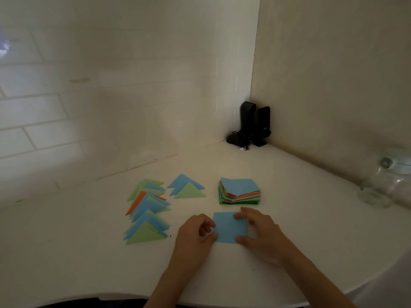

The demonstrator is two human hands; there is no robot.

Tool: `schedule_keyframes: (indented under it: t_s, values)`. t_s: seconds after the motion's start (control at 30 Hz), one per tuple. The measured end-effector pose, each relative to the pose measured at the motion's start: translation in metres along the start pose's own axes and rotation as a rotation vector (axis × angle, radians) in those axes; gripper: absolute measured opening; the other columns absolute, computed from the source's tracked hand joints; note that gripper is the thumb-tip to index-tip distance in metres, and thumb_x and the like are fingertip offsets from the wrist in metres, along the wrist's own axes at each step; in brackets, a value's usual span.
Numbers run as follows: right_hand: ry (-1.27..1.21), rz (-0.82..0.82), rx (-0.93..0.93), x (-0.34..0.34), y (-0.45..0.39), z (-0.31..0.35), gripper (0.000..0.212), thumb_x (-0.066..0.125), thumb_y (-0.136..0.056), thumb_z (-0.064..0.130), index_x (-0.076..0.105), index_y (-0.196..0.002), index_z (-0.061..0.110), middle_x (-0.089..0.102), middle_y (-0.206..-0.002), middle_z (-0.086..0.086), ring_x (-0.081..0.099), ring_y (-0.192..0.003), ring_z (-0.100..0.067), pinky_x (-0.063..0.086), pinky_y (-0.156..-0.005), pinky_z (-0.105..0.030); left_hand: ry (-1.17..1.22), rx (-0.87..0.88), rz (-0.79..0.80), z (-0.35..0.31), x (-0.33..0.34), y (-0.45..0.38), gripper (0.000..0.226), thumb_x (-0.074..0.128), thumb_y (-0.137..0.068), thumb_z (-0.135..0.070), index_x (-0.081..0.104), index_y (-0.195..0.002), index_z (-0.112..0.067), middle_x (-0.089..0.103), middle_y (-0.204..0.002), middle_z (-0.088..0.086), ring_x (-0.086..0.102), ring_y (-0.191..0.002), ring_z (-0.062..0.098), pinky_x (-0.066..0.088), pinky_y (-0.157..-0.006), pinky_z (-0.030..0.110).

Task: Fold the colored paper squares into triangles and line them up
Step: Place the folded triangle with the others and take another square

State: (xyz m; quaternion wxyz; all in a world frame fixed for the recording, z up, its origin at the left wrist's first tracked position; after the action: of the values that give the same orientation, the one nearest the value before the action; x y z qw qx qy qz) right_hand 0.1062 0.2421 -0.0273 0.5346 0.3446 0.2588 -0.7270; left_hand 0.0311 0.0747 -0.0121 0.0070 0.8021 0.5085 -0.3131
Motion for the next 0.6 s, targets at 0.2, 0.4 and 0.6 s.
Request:
schedule_keyframes:
  t_s: [0.2,0.4,0.6]
  values:
    - [0.043,0.054,0.002,-0.004,-0.002,0.006,0.051,0.073,-0.074,0.04,0.055,-0.122,0.037,0.039,-0.118,0.02,0.04,-0.117,-0.006,0.033,-0.104,-0.03,-0.159,0.043,0.048,-0.01,0.001,-0.007,0.029,0.066,-0.078,-0.003,0.061,-0.069,-0.03,0.056,-0.076,-0.002,0.051,-0.065,0.005,0.039,-0.066,0.014]
    - [0.126,-0.061,0.023,-0.005,0.007,0.006,0.043,0.046,-0.086,0.002,0.061,-0.121,0.021,0.055,-0.119,-0.001,0.051,-0.111,-0.018,0.041,-0.095,-0.028,-0.335,0.219,-0.026,-0.044,0.016,0.012,0.022,0.045,-0.089,-0.029,0.06,-0.102,-0.019,0.056,-0.091,-0.003,0.05,-0.084,0.012,0.042,-0.068,0.026]
    - [0.106,-0.196,0.056,-0.017,0.028,0.013,0.036,0.049,-0.083,0.007,0.067,-0.113,0.018,0.063,-0.112,-0.005,0.057,-0.103,-0.019,0.039,-0.088,-0.019,-0.465,0.314,-0.025,-0.054,0.035,0.033,0.042,0.052,-0.073,-0.058,0.055,-0.097,-0.024,0.056,-0.092,-0.006,0.052,-0.081,0.014,0.041,-0.065,0.025]
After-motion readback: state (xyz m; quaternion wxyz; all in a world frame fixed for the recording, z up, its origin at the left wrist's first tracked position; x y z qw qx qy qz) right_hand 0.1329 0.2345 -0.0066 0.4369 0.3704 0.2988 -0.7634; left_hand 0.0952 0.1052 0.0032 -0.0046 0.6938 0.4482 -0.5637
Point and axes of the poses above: each hand's wrist, its own y-axis away from the middle knuckle, its own x-axis out of the palm, z = x × y, the point moved 9 cm from there along -y, towards the middle knuckle
